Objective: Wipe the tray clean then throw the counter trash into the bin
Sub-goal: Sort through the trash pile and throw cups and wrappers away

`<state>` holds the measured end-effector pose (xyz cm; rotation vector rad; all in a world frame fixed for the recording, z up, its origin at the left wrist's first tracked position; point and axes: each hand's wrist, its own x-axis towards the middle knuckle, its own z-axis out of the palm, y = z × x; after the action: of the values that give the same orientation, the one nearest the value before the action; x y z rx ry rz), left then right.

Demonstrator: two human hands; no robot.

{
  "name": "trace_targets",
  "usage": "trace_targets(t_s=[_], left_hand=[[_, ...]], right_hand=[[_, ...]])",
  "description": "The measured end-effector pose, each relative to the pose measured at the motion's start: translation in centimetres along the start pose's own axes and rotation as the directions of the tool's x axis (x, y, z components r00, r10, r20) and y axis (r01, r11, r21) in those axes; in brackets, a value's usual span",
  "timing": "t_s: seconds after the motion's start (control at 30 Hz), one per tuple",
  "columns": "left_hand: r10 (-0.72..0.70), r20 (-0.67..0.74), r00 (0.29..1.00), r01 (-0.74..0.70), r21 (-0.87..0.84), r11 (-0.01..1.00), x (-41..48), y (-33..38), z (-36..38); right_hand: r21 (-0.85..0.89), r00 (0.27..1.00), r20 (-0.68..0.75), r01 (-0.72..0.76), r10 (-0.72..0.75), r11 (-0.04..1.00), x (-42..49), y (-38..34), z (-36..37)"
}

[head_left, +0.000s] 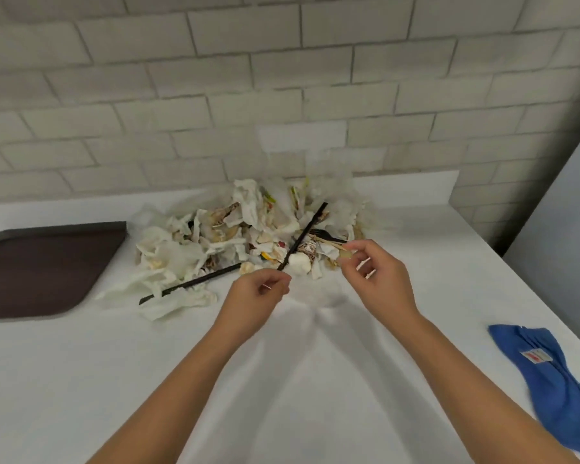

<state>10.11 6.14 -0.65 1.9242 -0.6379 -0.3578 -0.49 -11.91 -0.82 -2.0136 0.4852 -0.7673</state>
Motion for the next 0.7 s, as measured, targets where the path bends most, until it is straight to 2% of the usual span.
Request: trace_targets(t_s=[0.1,0.2,0.3,0.4,0.47,0.57,0.63,0.7], left_hand=[[-0.034,-0.089,0.995,0.037,0.032,0.999,3.5,-2.1,-4.7],[-0.030,-0.187,0.982,0.046,0.083,0.995,6.9,-3.8,-8.5],[-0.010,-0.254,0.967,0.039,0.111,0.993,9.9,-5.1,-11.3],[0.016,-0.276,0.961,0.029,0.160,0.987,12.8,-6.0,-12.9],[0.054,-0.255,0.965,0.008,0.238,0.971,14.4,-6.3,-13.0],[0.146,-0.138,0.980,-0.076,0.415,0.907,16.4,-6.5,-12.4],[0.155,-0.057,0.986,-0.098,0.554,0.827,17.6,-6.6,-11.8],[0.177,-0.012,0.984,-0.129,0.641,0.757,18.7,-6.9,-11.3]], right_hand=[[-0.144,0.996,0.053,0.079,-0.072,0.986,4.5,-1.3,5.0],[-0.351,0.984,0.128,0.164,-0.126,0.922,8.6,-1.7,9.6],[-0.588,0.975,0.218,0.164,-0.040,0.792,12.2,-0.9,13.2],[-0.700,0.961,0.262,0.123,0.092,0.704,14.9,0.3,15.8],[-0.740,0.947,0.289,0.126,0.143,0.661,15.9,1.1,17.2],[-0.790,0.965,0.253,0.166,0.066,0.590,16.6,1.7,18.5],[-0.771,0.974,0.220,0.139,0.055,0.621,17.0,1.8,18.6],[-0.708,0.982,0.171,0.065,0.080,0.703,17.3,1.5,18.4]])
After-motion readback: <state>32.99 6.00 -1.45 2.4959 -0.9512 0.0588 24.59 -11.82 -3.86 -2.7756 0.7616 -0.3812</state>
